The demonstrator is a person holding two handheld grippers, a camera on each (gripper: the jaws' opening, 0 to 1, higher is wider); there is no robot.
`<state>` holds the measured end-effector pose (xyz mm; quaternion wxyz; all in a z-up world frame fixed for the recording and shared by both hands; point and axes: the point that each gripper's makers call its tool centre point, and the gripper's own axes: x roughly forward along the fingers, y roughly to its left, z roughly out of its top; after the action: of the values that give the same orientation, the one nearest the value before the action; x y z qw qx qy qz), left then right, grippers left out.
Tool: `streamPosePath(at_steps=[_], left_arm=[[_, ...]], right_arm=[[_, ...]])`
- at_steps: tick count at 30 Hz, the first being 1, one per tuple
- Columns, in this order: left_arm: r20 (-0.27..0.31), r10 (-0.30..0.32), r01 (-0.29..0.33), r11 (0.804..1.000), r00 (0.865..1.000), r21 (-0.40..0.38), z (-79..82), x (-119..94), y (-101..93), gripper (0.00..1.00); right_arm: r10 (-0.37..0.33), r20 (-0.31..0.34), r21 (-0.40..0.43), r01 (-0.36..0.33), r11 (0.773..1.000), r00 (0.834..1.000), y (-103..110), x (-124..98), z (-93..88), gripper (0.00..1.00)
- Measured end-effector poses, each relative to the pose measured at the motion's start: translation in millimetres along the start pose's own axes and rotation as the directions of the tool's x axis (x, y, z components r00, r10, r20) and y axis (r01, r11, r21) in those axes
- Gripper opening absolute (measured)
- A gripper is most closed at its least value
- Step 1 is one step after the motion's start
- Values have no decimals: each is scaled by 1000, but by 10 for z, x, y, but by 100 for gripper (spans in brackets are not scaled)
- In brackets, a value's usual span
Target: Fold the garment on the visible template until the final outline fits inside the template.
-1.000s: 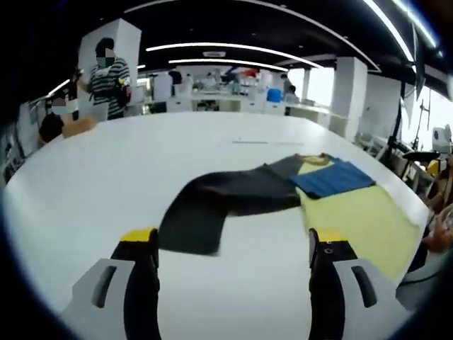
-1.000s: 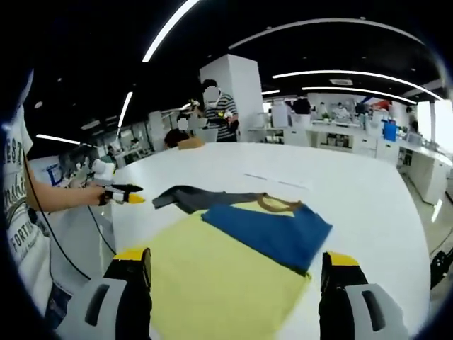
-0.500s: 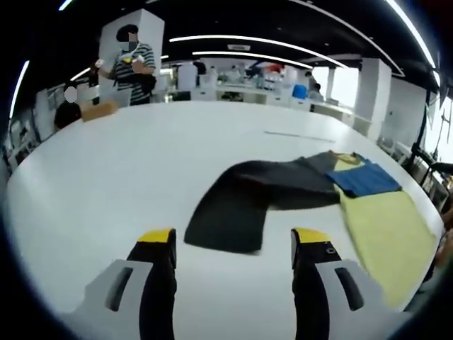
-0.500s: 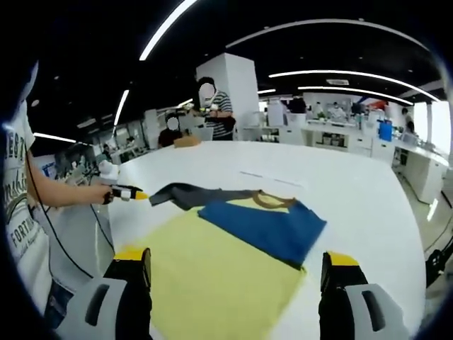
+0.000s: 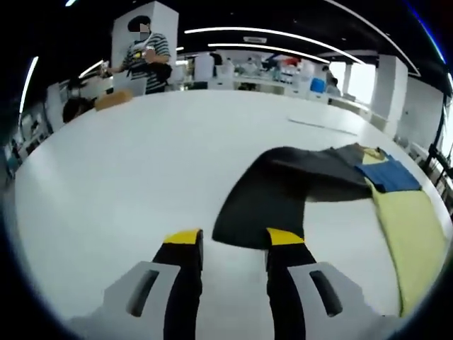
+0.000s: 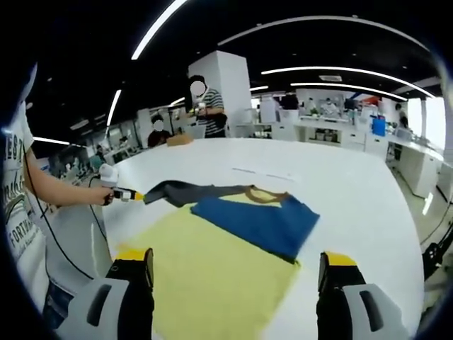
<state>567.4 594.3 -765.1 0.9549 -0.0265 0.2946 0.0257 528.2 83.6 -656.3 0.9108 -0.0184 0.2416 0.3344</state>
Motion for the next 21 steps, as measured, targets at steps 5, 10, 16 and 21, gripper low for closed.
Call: streamPosePath(at_steps=[5,10,16,21], left_arm=[[-8,13,-13,1000,1000,-5,-39,49,46,22],[7,15,-15,1000,1000,-18,-25,73,57,18],[-7,-2,2,1000,1000,-23,11,110,37,7],[-24,-20,20,1000,1000,-14,51,136,9,1]], right_arm=[[-10,-7,2,10,1000,1000,-5,18,-4,93],[-10,-18,-2,10,1000,1000,20,39,-27,92],[-14,-26,-1,14,1000,1000,19,56,-52,91],[-4,-22,-7,4,1000,1000,43,85,-34,90]])
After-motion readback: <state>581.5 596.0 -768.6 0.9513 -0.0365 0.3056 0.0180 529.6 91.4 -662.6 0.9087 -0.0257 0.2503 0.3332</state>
